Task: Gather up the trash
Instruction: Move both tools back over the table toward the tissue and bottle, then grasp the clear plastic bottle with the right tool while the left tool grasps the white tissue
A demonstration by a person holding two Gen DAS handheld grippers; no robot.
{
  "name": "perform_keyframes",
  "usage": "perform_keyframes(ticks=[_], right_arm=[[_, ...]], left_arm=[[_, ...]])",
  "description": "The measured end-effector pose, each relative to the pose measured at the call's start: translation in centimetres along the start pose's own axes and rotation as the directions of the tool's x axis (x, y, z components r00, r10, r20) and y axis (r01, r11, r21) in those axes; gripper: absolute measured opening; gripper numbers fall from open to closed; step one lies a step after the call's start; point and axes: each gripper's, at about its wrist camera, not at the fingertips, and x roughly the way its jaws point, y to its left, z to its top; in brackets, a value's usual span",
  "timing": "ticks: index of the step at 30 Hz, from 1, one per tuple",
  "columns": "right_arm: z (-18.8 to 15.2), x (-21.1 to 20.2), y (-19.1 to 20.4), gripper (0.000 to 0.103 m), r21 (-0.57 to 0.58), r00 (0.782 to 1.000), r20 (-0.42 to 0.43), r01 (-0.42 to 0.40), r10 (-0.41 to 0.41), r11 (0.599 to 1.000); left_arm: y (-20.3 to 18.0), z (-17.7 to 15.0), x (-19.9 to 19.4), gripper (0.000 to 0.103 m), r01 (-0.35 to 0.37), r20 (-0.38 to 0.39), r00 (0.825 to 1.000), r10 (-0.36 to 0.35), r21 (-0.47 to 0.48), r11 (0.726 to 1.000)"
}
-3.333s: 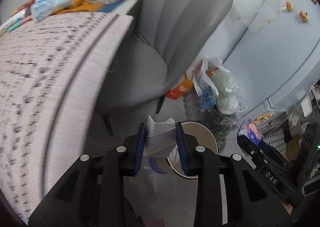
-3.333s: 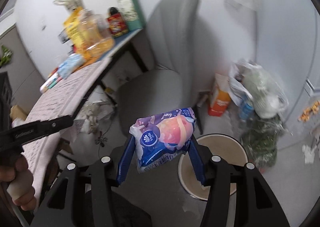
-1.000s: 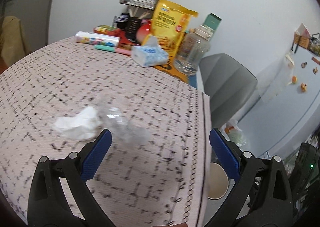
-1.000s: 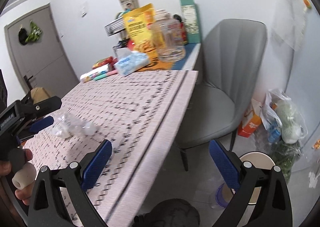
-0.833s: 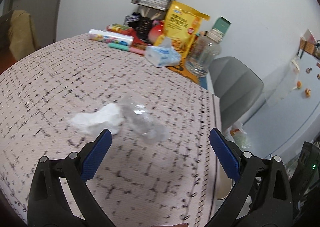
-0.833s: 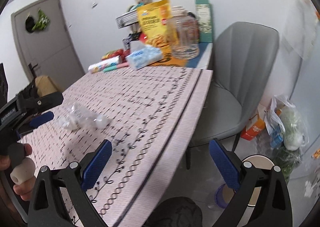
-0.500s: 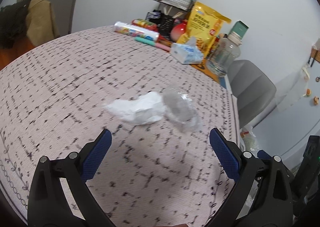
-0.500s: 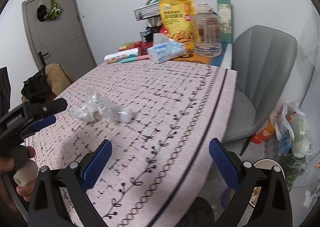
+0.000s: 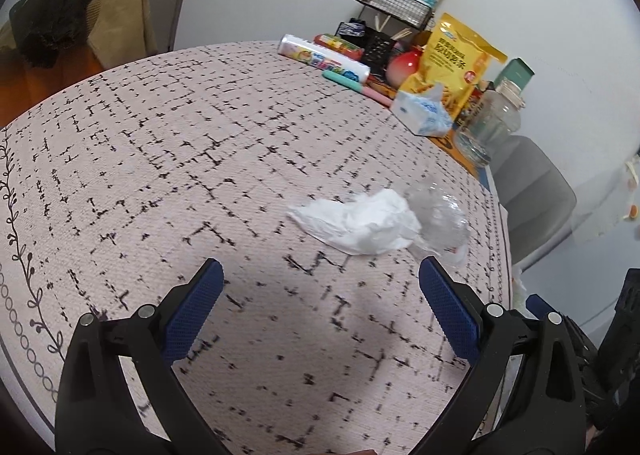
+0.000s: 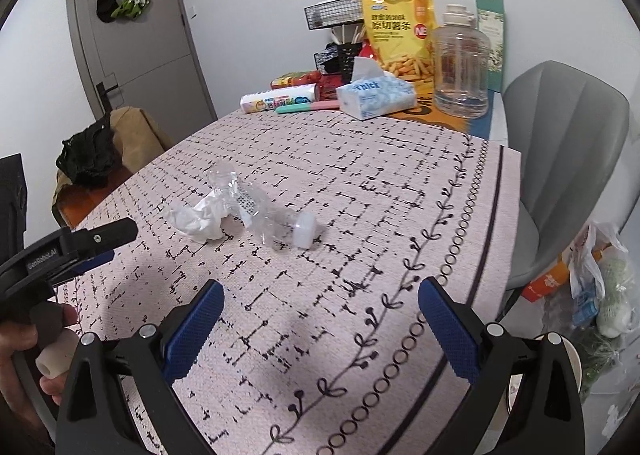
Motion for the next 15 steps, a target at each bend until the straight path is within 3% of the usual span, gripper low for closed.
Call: perform_keyframes(ticks=[8,15], right_arm=[[1.1,3.3,2.4,0.080,-0.033,0.998,-0.045,-0.055,0.053,0.998],[3.2,5.7,4.2,0.082,-0.083,0.997,-0.045,-0.064,0.061,0.995]], left_arm=[[1.1,0.5,0.5,0.097,-0.024,0.009,1.000,0.024,0.004,1.000],[1.3,0.9,1.1,0.097,-0.036,-0.002,0.999,0.036,0.009,0.999]])
